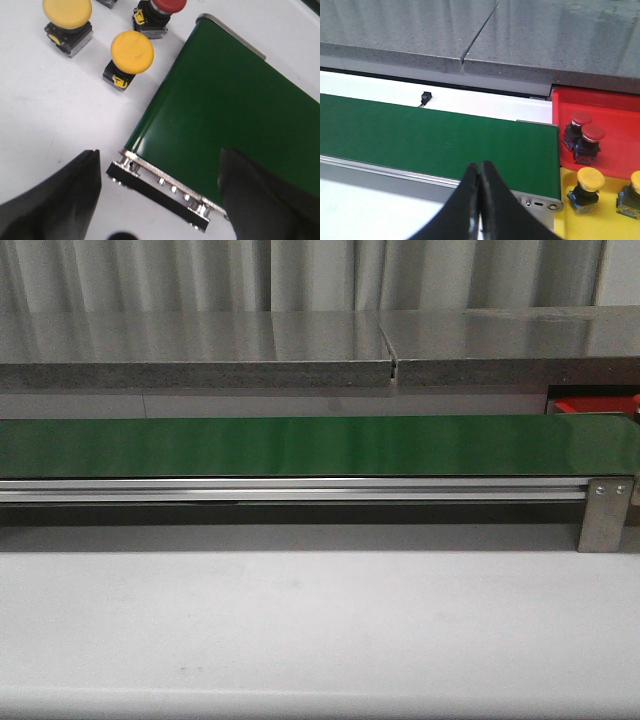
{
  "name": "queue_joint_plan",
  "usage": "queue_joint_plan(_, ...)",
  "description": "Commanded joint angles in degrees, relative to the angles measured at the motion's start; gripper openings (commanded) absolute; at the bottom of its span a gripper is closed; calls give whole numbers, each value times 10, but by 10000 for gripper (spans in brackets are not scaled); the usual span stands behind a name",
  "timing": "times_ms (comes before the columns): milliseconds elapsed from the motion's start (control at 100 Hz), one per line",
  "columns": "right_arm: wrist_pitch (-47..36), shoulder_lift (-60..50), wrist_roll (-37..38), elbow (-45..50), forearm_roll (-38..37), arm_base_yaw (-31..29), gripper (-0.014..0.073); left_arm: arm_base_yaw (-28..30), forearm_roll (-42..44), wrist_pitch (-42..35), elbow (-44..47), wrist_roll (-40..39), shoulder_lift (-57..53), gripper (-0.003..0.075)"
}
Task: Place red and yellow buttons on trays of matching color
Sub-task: 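Move the left gripper over the next button in the cluster, then grasp a yellow mushroom button with the left gripper and lift it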
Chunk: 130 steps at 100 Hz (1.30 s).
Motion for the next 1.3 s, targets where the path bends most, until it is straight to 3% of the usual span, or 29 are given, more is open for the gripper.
queue_joint_plan(0,-30,1,-7,-14,8,1,-76,2,-13,-5,-50,-29,14,479)
queue_joint_plan(460,-30,1,-7,-14,8,1,-76,2,40,86,-247,-132,184,479)
queue_joint_plan(1140,-30,1,-7,-14,8,1,-76,-4,22,62,-270,-143,259,479)
queue_joint_plan(1290,-30,1,-7,-14,8,1,-76,-9,22,50,-271,-143,262,406)
